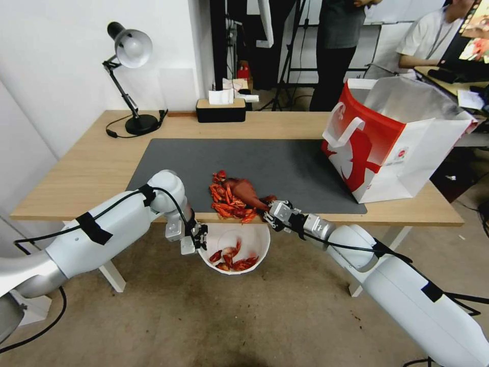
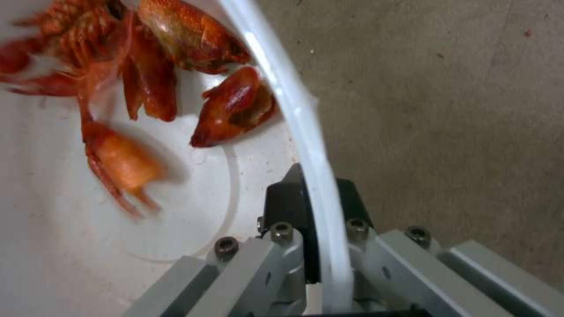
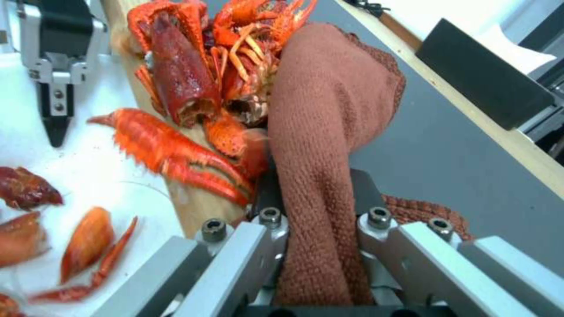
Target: Sweep shrimp from table into container with towel, then put container into takeout bag.
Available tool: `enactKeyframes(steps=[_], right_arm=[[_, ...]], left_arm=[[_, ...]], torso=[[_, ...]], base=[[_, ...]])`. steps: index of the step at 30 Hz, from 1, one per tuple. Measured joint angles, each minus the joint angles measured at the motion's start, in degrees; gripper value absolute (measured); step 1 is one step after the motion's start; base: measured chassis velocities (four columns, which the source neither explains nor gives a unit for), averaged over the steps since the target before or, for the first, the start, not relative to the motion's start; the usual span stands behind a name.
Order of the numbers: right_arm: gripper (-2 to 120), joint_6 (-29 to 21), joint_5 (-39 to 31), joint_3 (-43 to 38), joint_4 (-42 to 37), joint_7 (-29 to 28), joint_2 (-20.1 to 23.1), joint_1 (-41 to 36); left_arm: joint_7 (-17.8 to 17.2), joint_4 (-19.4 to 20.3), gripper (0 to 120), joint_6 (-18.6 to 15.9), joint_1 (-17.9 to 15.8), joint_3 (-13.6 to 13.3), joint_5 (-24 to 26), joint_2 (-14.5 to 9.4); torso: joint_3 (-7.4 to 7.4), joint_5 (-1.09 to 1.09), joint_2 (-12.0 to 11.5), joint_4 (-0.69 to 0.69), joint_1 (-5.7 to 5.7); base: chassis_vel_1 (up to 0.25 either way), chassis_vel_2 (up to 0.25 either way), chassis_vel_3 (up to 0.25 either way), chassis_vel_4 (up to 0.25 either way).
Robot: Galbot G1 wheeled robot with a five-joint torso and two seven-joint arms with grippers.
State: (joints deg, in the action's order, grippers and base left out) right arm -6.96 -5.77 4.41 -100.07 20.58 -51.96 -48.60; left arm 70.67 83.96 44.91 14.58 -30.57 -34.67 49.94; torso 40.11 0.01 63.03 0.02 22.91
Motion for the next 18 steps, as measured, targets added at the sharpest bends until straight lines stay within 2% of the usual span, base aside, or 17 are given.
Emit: enactKeyframes(steps=[18], right_arm=[[7, -0.2, 0.5, -1.5, -2.4, -0.3, 0.6, -2.8]], left_arm=[[0.0, -0.2, 0, 0.0, -0.6, -0.2, 0.1, 0.0]], torso=[[0.0, 0.0, 0.0, -0.01, 0.0]], base=[[0.0, 0.0, 0.0, 0.0]])
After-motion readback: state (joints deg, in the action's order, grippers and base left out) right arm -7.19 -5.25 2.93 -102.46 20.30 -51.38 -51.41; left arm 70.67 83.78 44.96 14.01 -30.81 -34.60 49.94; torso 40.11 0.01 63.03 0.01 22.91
